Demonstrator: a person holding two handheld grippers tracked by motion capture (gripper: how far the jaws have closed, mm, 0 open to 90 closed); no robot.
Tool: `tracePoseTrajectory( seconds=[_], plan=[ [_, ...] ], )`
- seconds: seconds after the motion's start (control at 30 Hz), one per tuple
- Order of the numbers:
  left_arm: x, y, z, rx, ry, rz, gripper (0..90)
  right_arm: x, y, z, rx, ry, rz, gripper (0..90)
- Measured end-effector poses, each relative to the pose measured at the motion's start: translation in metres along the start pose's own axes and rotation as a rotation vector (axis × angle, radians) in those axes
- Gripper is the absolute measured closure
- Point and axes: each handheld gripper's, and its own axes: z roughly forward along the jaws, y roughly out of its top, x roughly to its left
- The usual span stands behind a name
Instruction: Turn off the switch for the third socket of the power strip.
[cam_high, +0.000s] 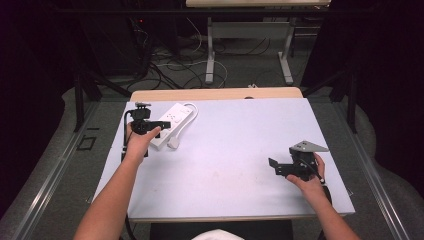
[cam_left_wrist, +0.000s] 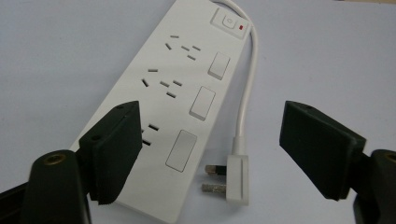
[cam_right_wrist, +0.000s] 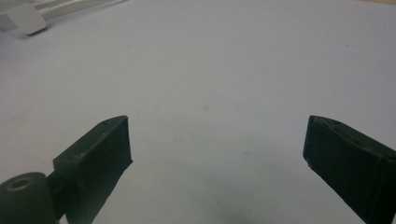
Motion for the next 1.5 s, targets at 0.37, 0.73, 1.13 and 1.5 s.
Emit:
tracePoseTrajectory(
  seconds=[0.37,0.73,1.13,1.5],
  plan=[
    [-0.01,-0.002,-0.005,-0.006,-0.029,0.043,7.6,0.0,0.0,0.0,0.0,0.001,0.001,6.9],
    [-0.023,-0.005,-0.014,-0.032,-0.068,0.095,0.7,0.001,0.0,0.0,-0.002,0.0,0.008,6.9],
    [-0.04,-0.012,-0.023,-0.044,-0.078,0.165,0.6,0.001,0.0,0.0,-0.002,0.001,0.01,6.9],
    [-0.049,-0.022,-0.035,-0.071,-0.093,0.216,0.6,0.001,0.0,0.0,-0.002,0.0,0.011,6.9]
  ],
)
